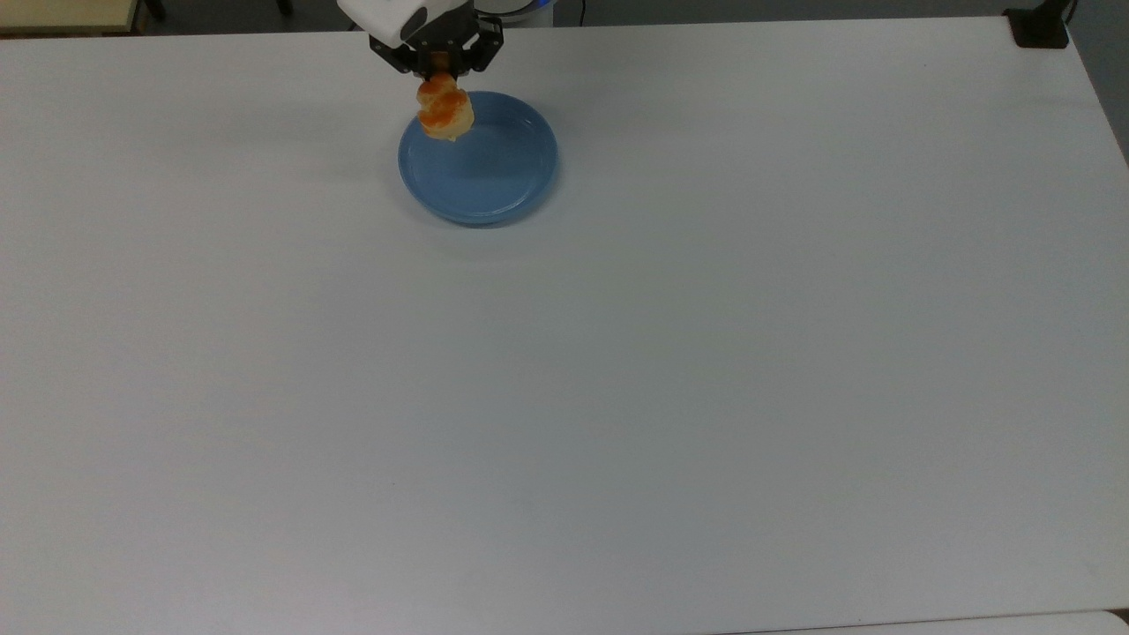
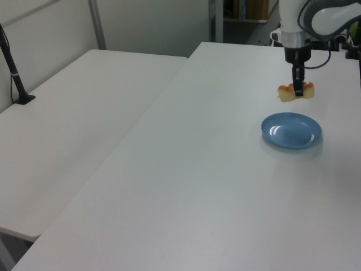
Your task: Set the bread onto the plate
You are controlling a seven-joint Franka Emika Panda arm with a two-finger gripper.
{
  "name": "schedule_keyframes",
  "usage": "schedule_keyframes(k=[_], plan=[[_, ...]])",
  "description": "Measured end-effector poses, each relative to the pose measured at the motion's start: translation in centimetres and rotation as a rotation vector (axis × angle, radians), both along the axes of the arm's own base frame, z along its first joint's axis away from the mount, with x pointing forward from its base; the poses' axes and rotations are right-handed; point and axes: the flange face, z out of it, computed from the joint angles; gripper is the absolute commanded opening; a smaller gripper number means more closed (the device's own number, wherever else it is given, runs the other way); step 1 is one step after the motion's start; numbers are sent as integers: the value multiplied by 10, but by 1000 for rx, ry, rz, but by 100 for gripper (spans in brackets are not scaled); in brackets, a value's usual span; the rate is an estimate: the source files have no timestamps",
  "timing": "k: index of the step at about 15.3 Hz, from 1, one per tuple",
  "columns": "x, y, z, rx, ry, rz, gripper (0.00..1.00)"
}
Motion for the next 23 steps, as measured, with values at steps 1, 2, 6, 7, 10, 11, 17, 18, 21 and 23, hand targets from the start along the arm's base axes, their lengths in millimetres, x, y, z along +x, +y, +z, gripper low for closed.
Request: schedule_keyframes(k=[1, 2, 6, 7, 10, 11, 17, 18, 21, 23], plan=[[-1, 1, -8, 1, -9, -11, 10], [-2, 1, -17, 2, -20, -19, 10], [-4, 15, -59, 9, -77, -47, 11], [-3, 18, -71, 11, -85, -54, 13], [2, 27, -102, 13, -80, -77, 74], [3, 28, -112, 12, -73, -91, 100], [6, 26, -117, 10, -66, -113, 100], [6, 26, -115, 8, -59, -116, 100], [12, 22, -98, -3, -18, -128, 100], [20, 19, -74, -9, -11, -142, 100]])
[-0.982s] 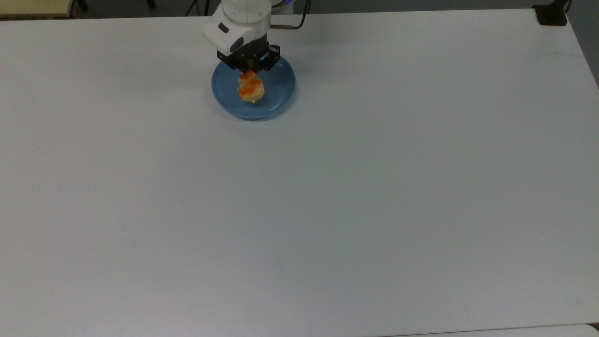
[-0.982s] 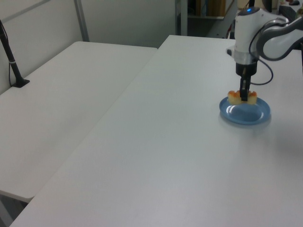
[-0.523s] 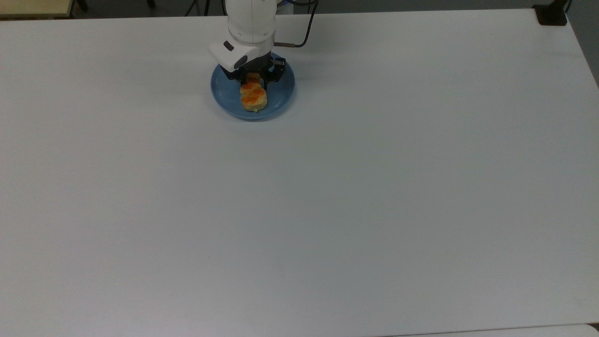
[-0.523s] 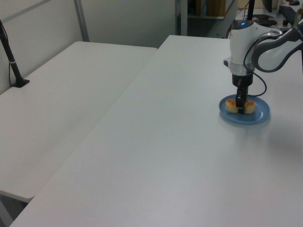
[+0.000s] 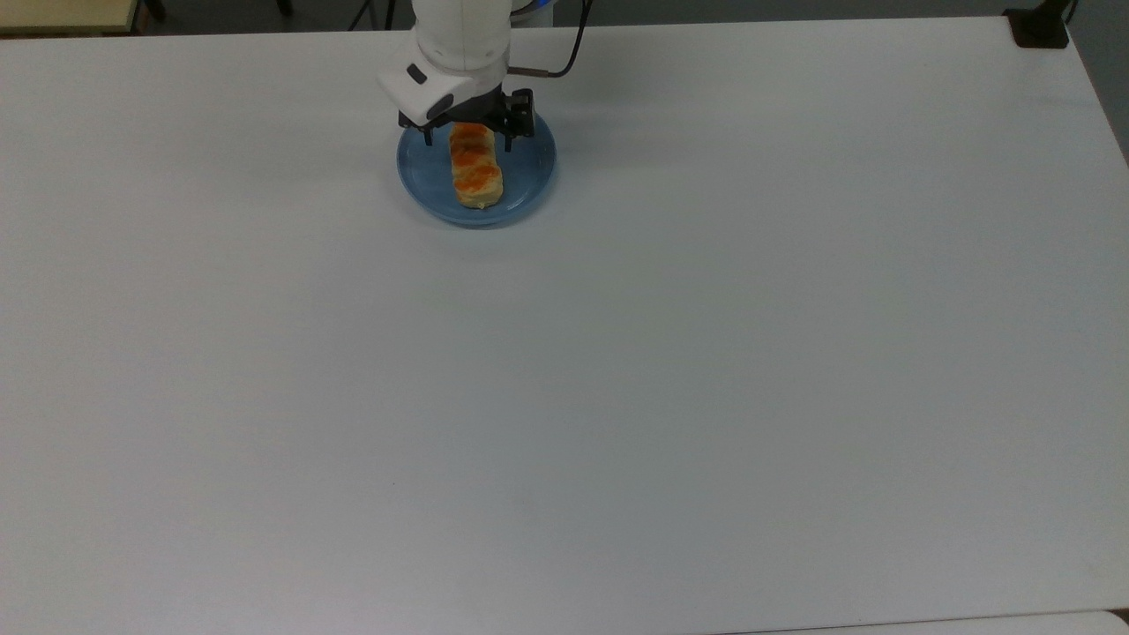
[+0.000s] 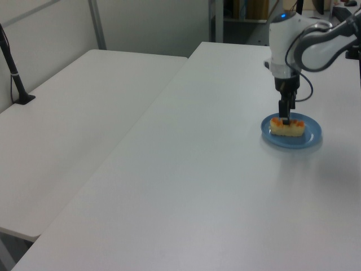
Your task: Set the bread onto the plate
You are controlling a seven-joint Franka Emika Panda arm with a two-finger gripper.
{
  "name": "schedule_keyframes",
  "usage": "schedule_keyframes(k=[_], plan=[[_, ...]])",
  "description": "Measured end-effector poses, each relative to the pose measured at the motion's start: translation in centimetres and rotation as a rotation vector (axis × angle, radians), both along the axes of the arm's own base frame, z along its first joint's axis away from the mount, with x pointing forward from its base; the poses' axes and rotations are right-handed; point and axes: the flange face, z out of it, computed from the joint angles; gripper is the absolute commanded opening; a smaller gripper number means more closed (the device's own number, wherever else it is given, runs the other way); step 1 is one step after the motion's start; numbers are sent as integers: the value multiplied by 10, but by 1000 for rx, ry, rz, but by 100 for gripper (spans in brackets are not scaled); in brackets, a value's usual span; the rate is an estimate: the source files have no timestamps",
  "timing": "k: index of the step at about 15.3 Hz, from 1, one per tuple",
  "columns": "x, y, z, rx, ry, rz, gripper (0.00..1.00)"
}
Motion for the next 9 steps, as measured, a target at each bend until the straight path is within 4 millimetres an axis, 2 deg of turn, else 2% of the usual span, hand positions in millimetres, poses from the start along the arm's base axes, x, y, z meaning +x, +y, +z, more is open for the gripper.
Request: schedule_keyframes(k=[3, 7, 9], plan=[[20, -18, 62, -8, -27, -48, 100], [45, -49, 173, -3, -151, -128, 100], [49, -60, 208, -5, -203, -142, 100]])
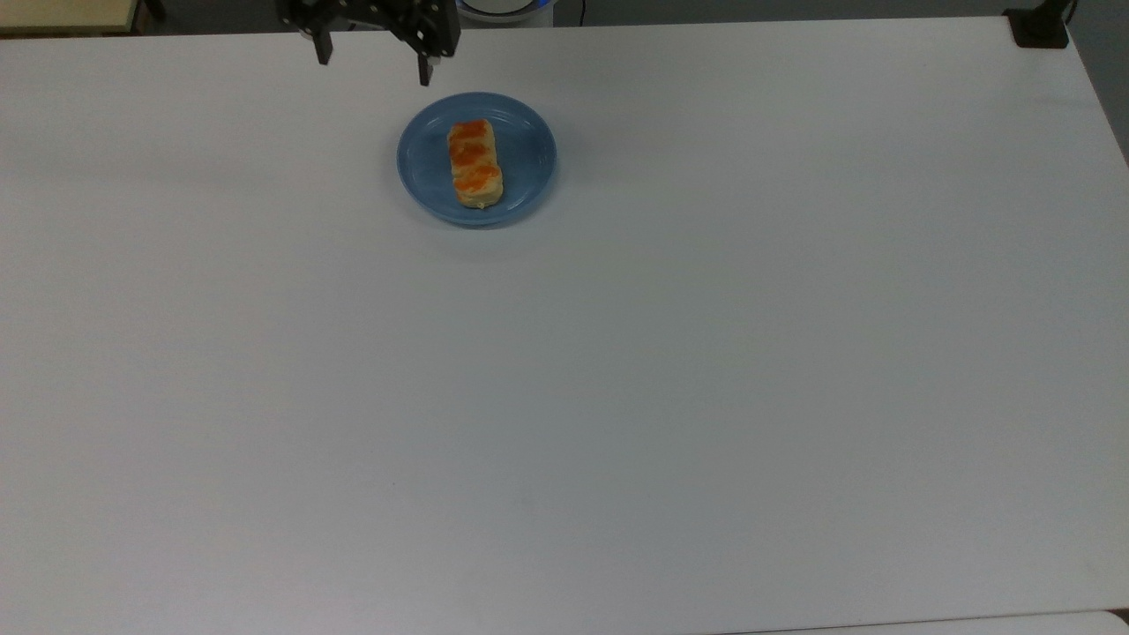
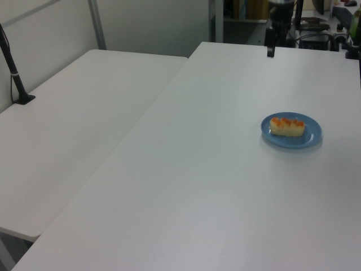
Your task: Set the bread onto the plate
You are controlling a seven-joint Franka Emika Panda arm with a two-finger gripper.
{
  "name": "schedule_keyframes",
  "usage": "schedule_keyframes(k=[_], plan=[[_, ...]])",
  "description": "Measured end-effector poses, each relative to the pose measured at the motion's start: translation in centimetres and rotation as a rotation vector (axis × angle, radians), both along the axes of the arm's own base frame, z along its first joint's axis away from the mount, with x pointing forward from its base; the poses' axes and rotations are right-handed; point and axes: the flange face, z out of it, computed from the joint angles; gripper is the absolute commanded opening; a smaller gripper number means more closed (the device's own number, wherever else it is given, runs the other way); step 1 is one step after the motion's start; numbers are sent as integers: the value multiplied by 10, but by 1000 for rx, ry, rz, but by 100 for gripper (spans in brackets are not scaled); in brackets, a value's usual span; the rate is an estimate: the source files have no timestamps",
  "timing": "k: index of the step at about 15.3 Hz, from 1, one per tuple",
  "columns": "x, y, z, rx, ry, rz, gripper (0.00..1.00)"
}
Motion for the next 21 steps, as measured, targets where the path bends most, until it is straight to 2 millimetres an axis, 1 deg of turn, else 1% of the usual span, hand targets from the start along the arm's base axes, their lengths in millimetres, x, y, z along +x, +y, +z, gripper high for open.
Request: schedule_keyframes(k=[2, 3, 4, 7, 9, 11, 15, 21], plan=[[3, -7, 22, -5, -41, 10, 100], [3, -13, 31, -8, -55, 24, 100], [3, -24, 44, -16, -75, 59, 100], [1, -46, 62, -38, -95, 170, 100], [0, -52, 64, -42, -93, 198, 100], [0, -49, 60, -36, -72, 200, 100], [0, -44, 56, -22, -63, 102, 100], [1, -43, 56, -18, -66, 67, 100]])
